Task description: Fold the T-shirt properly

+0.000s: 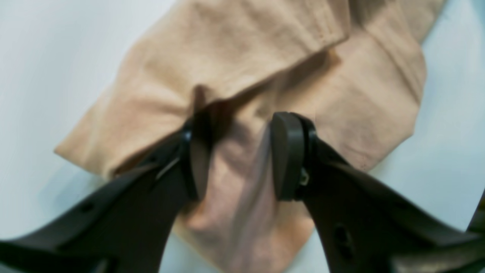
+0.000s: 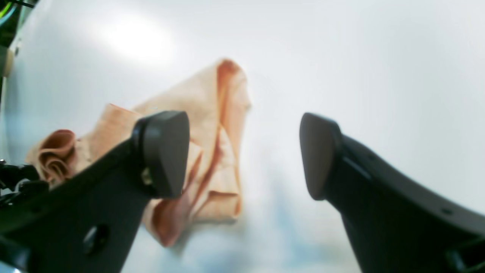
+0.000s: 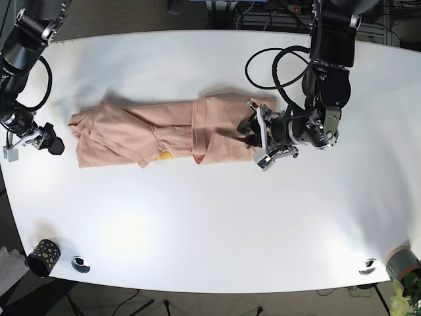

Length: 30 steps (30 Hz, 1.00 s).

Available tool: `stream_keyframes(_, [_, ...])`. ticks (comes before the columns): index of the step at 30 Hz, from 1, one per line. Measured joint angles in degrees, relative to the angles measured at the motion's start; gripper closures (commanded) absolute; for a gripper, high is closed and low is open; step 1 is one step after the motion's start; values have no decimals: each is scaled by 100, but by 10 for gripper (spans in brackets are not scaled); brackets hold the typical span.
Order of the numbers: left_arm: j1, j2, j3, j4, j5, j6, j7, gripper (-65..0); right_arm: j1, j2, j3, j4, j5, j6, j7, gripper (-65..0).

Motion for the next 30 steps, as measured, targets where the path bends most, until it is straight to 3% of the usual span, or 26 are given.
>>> stream_keyframes(9, [81,-673,-24,37,-92,-48,-162,-239,-256,-378,0,9,-90,0,-57,-439])
stream_keyframes(14, [81,-704,-31,42,-50,-44,-164,-239,-437,-702,-15,479,-116,-2,-256,-439])
stream_keyframes(23, [74,-699,-26,42,-31,-44,-162,-239,-507,-1478,-584,1239,-15,26,-367,-438])
stream_keyframes(30, [63,-699,-26,42,-31,-44,-146,-237,-487,-1637,-590,1248,20,28,-337,-412])
